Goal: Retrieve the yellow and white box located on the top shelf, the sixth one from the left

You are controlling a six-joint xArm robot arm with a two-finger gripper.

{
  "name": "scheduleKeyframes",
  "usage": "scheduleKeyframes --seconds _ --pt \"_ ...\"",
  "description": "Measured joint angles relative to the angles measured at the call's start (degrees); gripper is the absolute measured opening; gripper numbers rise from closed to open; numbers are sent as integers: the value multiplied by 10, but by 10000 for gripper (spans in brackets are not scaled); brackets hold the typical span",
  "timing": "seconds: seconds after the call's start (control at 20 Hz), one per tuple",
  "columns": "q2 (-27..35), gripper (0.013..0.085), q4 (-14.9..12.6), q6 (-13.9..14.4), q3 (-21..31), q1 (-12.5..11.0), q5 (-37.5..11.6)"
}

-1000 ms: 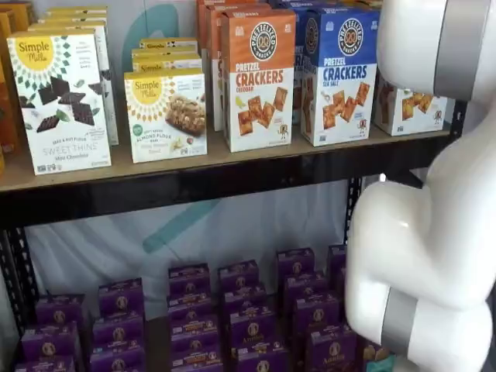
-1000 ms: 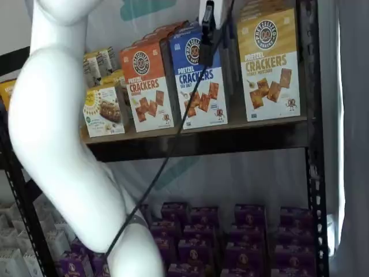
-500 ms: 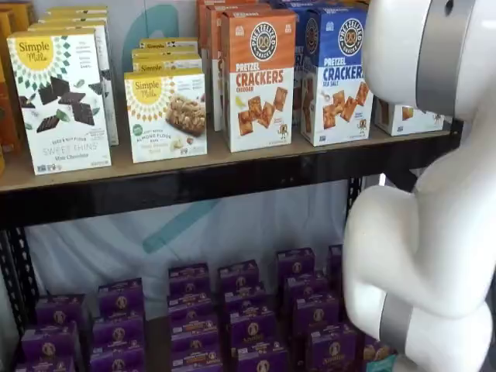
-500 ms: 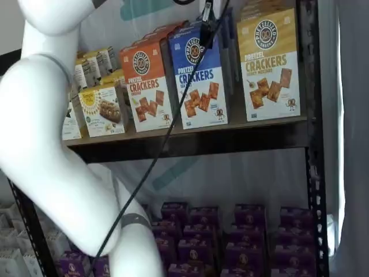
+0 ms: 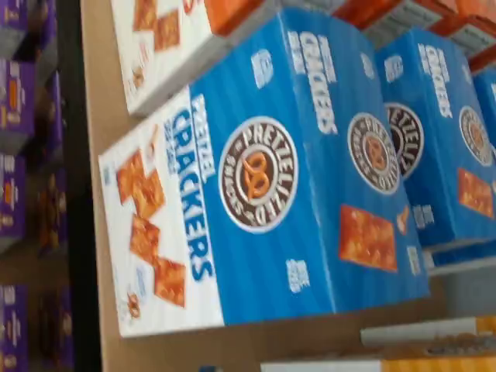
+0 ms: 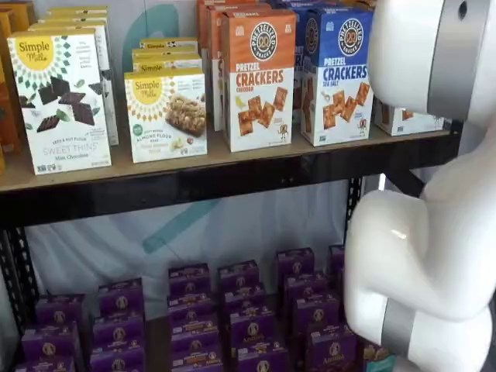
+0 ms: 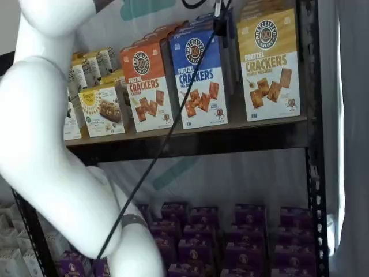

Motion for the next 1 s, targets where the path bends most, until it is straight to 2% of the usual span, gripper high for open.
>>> scheduleKeyframes --seconds 0.15,0.4,0.55,0.75,1.0 --pt "20 850 -29 -2 -20 16 -10" --pt "42 850 -57 -2 -36 34 -23" --pt "65 850 -93 5 -58 52 -17" --pt "87 850 -99 12 -73 62 -20" --pt "117 850 -123 20 -104 76 -13"
